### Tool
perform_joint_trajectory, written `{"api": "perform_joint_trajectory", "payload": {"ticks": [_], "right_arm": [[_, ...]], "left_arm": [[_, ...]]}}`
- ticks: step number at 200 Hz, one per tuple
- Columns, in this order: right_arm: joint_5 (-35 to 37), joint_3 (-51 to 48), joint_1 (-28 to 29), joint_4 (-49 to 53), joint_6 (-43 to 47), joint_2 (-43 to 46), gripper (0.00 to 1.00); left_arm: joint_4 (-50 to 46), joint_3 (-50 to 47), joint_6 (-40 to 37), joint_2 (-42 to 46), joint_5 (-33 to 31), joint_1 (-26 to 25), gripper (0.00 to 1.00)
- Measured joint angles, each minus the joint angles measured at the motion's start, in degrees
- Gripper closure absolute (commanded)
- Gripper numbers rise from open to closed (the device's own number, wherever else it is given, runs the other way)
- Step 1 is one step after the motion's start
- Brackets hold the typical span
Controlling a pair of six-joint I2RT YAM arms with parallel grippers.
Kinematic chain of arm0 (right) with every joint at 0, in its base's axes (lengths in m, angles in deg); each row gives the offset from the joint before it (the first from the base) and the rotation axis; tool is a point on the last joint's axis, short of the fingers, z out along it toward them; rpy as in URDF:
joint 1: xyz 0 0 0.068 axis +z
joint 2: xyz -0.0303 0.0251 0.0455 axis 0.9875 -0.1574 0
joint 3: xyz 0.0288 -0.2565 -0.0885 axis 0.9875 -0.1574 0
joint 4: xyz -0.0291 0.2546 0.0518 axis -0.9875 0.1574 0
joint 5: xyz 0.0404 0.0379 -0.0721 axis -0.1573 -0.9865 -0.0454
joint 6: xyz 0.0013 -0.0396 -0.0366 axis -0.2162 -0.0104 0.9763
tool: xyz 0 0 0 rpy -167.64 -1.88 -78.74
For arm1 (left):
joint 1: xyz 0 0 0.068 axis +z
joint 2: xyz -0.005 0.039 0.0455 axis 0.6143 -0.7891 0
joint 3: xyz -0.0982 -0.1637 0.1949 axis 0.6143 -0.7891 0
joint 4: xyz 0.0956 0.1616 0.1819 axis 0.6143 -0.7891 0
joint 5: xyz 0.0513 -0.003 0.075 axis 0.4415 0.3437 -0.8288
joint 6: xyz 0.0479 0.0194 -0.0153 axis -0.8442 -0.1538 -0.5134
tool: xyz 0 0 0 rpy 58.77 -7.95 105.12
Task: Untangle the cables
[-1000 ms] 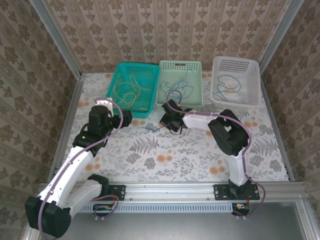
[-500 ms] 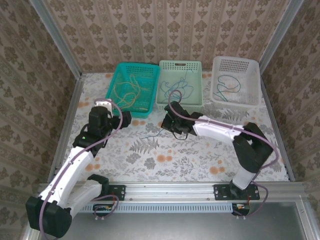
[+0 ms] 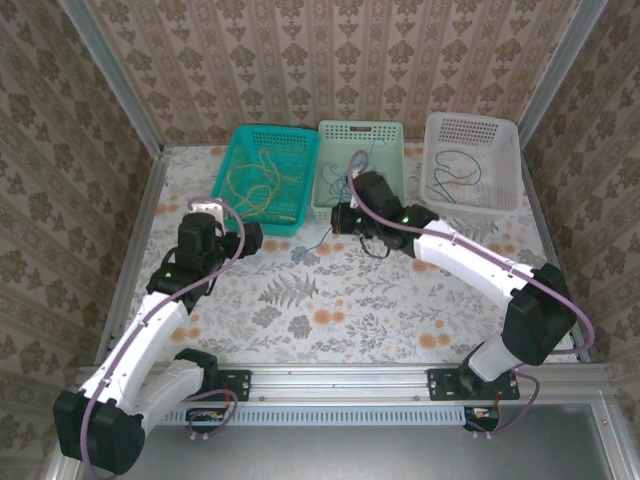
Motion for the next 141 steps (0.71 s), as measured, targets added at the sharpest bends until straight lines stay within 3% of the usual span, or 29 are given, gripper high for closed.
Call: {"api": "perform_joint_trajectory", "payload": {"ticks": [39,69,105,141], "right_arm": [[-5.9,9.4,-11.8,1.1,5.6,-4.7,1.0],[-15.8,19.1,-18.5,2.2,8.4,-14.6,1.0],[-21.4,42.1,-21.2,15.0,16.1,-34.4,1.0],[-21.4,45.2,-22.3,20.2,16.6,-42.4,1.0]], "left_arm": [[0.0,0.0,0.0,0.0,0.1,0.0,0.0],[0.0,0.0,0.0,0.0,0.1,0.0,0.0],[-0.1,0.0,0.0,-0.1,0.1,0.0,0.0],[-0.8,0.0,0.0,-0.1,0.1,0.0,0.0]]}}
